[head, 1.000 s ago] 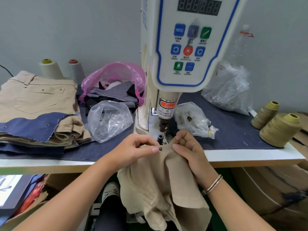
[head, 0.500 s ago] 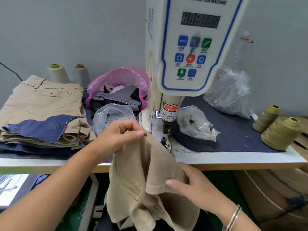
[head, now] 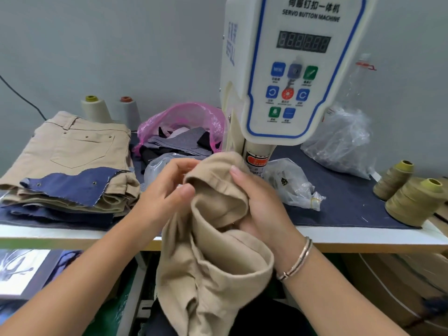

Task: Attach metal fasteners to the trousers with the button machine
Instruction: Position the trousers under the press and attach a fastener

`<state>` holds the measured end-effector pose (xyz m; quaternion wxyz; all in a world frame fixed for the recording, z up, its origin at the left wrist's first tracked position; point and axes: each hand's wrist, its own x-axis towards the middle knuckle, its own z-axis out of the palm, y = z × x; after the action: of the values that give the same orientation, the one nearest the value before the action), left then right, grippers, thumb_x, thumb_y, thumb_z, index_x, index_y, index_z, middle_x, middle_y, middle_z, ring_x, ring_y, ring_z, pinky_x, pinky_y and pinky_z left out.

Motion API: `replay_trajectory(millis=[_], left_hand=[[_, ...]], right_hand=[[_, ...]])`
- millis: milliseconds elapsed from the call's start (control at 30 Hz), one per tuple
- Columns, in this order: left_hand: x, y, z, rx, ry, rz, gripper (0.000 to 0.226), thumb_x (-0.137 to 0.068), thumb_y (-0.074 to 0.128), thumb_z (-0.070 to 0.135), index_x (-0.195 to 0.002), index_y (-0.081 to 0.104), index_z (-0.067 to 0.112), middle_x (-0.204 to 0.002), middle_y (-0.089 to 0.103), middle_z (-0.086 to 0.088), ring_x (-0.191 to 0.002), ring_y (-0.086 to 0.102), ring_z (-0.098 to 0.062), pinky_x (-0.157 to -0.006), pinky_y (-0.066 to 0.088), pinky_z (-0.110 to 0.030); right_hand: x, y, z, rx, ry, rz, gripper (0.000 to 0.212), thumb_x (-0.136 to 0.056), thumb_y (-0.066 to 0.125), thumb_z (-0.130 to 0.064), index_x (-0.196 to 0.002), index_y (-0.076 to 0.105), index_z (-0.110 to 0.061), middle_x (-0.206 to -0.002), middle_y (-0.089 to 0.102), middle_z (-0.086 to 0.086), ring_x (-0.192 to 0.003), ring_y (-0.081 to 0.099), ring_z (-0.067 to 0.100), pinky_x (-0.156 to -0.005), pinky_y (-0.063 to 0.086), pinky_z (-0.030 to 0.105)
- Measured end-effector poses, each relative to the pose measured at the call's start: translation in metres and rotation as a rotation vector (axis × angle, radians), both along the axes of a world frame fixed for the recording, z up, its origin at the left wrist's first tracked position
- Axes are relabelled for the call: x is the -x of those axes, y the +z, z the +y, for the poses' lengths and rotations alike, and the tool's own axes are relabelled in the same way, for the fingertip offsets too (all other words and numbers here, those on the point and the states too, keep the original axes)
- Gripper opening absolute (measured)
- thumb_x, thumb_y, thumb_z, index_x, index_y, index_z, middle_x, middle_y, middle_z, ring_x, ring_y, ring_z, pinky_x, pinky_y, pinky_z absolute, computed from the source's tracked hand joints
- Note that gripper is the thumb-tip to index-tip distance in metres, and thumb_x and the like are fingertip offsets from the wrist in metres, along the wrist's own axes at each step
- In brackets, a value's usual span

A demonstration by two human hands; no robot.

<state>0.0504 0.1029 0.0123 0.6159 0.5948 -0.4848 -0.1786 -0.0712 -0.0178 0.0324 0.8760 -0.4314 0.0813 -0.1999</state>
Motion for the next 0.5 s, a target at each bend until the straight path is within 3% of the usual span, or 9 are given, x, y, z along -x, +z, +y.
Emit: replay_trajectory(millis=[67,133,200,267,333,400,500], left_hand=[[-0.001,0.004,0.005,-0.058,-0.046,-0.01,0.066,-0.065,0.07,0.064,-0.122,0.051,0.036,-0.119,0.062,0.022,-0.11,0.059,0.002,-0.082,0.047,-0.011],[0.001,0.005,0.01,-0.135,-0.019,0.076,0.063,-0.062,0.073,0.053,-0.12,0.05,0.041,-0.117,0.064,0.023,-0.109,0.06,0.002,-0.08,0.049,-0.012],[0.001,0.003,0.011,-0.176,0.156,0.032,0.055,-0.064,0.074,0.046,-0.115,0.055,0.038,-0.111,0.068,0.018,-0.107,0.062,-0.001,-0.088,0.052,-0.024],[-0.001,0.002,0.008,-0.121,0.283,-0.001,0.037,-0.076,0.068,0.03,-0.111,0.061,0.033,-0.109,0.069,0.011,-0.107,0.062,-0.005,-0.096,0.049,-0.032],[-0.011,0.001,0.006,-0.051,0.413,0.121,0.028,-0.086,0.062,0.017,-0.112,0.064,0.029,-0.109,0.069,0.006,-0.107,0.062,-0.012,-0.097,0.048,-0.039],[-0.029,-0.003,0.004,-0.017,0.586,0.183,0.027,-0.09,0.056,0.015,-0.111,0.064,0.029,-0.107,0.068,0.007,-0.104,0.061,-0.014,-0.091,0.049,-0.037],[-0.048,-0.02,-0.001,-0.194,0.822,-0.06,0.019,-0.088,0.049,-0.001,-0.096,0.058,0.015,-0.09,0.059,0.001,-0.084,0.054,-0.018,-0.074,0.041,-0.032]], right_hand=[[-0.011,0.003,0.003,0.004,0.021,0.004,0.033,-0.083,0.056,-0.023,-0.104,0.068,-0.002,-0.1,0.069,0.021,-0.093,0.066,0.029,-0.084,0.054,0.039],[-0.018,0.007,0.008,-0.004,0.139,-0.036,0.049,-0.085,0.054,-0.032,-0.125,0.056,-0.002,-0.12,0.062,0.02,-0.113,0.058,0.03,-0.098,0.048,0.04],[-0.022,0.007,0.015,0.133,0.272,-0.068,0.059,-0.09,0.044,-0.043,-0.136,0.045,-0.006,-0.136,0.051,0.015,-0.13,0.046,0.024,-0.111,0.033,0.037],[-0.017,-0.003,0.014,0.331,0.307,-0.018,0.055,-0.093,0.034,-0.049,-0.135,0.047,-0.016,-0.14,0.049,0.002,-0.133,0.041,0.012,-0.115,0.027,0.031],[-0.001,-0.012,0.004,0.488,0.211,0.057,0.049,-0.092,0.034,-0.052,-0.122,0.062,-0.025,-0.13,0.06,-0.005,-0.126,0.051,0.008,-0.109,0.038,0.028],[0.019,-0.022,-0.021,0.629,-0.018,0.153,0.046,-0.095,0.036,-0.05,-0.1,0.075,-0.027,-0.107,0.072,-0.002,-0.106,0.065,0.013,-0.092,0.052,0.028],[0.042,-0.038,-0.08,0.605,-0.494,0.412,0.037,-0.096,0.048,-0.03,-0.071,0.073,-0.017,-0.073,0.073,0.001,-0.072,0.067,0.022,-0.063,0.053,0.024]])
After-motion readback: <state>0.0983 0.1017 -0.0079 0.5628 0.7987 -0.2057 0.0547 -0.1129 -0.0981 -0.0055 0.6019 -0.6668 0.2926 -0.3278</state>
